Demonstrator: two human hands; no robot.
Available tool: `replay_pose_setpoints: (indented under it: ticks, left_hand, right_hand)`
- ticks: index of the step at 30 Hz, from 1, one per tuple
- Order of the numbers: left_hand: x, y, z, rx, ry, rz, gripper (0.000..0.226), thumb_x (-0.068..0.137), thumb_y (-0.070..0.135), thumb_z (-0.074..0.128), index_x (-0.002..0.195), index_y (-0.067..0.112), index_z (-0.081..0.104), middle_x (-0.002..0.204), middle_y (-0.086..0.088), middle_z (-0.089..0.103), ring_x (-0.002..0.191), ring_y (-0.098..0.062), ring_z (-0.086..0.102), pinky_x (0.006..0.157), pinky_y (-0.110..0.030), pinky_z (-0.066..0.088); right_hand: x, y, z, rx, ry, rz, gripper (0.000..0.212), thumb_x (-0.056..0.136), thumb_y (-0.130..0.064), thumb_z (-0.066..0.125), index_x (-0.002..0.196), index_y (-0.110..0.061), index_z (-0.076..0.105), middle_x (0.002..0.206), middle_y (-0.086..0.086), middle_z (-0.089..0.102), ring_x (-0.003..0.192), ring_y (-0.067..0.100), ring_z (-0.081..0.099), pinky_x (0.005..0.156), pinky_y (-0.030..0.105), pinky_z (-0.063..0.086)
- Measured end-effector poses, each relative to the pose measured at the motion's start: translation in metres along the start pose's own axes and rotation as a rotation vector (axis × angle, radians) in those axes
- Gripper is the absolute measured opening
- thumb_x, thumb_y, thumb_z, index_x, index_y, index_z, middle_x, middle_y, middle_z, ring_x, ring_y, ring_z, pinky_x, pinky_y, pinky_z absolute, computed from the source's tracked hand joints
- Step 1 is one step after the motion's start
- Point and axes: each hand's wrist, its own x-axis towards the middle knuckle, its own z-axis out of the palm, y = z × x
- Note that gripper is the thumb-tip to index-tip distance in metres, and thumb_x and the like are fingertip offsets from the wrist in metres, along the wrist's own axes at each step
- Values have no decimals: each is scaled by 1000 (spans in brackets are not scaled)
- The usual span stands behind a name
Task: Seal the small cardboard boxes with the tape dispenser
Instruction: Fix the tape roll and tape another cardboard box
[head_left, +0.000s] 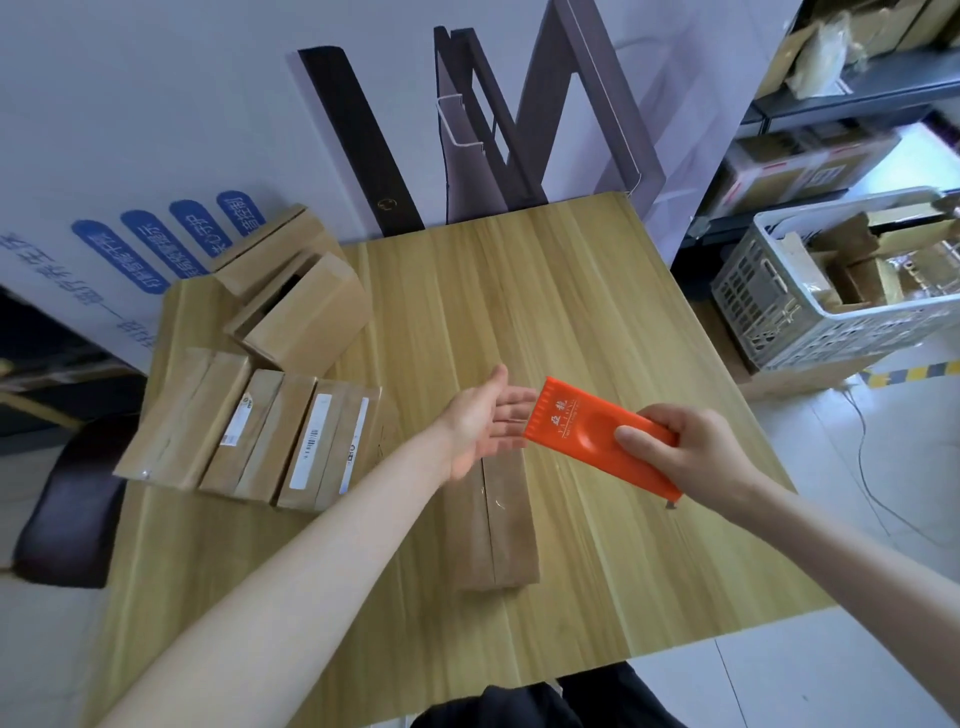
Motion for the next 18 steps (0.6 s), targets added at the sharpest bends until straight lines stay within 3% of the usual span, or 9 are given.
replay_pose_setpoints:
  ticks: [2, 6, 10, 15, 18]
  left_hand:
    - [-11, 6, 0, -63, -103, -41, 45, 101, 45, 34, 95, 12, 66, 82, -4, 68, 74, -16, 65, 68, -26, 56]
    - [-24, 7, -6, -76, -111, 30, 20, 97, 22, 52, 97, 8, 67, 79, -3, 70, 68, -11, 66, 61, -22, 54]
    - [-31, 8, -14, -106, -104, 58, 26, 91, 15, 60, 113, 0, 64, 87, -5, 71, 73, -12, 68, 68, -22, 56]
    - [-36, 9, -14, -205, -66, -16, 30, 97, 30, 52, 105, 3, 63, 102, -15, 68, 84, -22, 68, 79, -31, 57]
    - [-38, 8, -6, -203, -142, -143, 46, 100, 40, 39, 115, 1, 57, 107, -17, 67, 94, -28, 66, 86, -38, 54]
  right_hand:
    - [0, -4, -2, -4, -18, -19, 22, 86, -32, 71, 70, -18, 68, 49, 1, 62, 35, 22, 59, 31, 30, 47]
    - [-1, -9, -4, -15, -38, -42, 20, 86, -32, 71, 70, -19, 68, 49, 2, 63, 35, 22, 59, 31, 28, 46]
    - [0, -17, -5, -3, -54, -53, 19, 87, -31, 71, 72, -19, 69, 51, 1, 64, 35, 19, 59, 31, 27, 45]
    - [5, -29, -3, 187, -84, 27, 31, 91, -32, 66, 70, -8, 67, 49, 11, 61, 37, 28, 58, 34, 31, 46]
    - [7, -37, 2, 244, -129, 64, 34, 90, -37, 65, 69, -10, 68, 50, 8, 62, 39, 19, 58, 37, 25, 44]
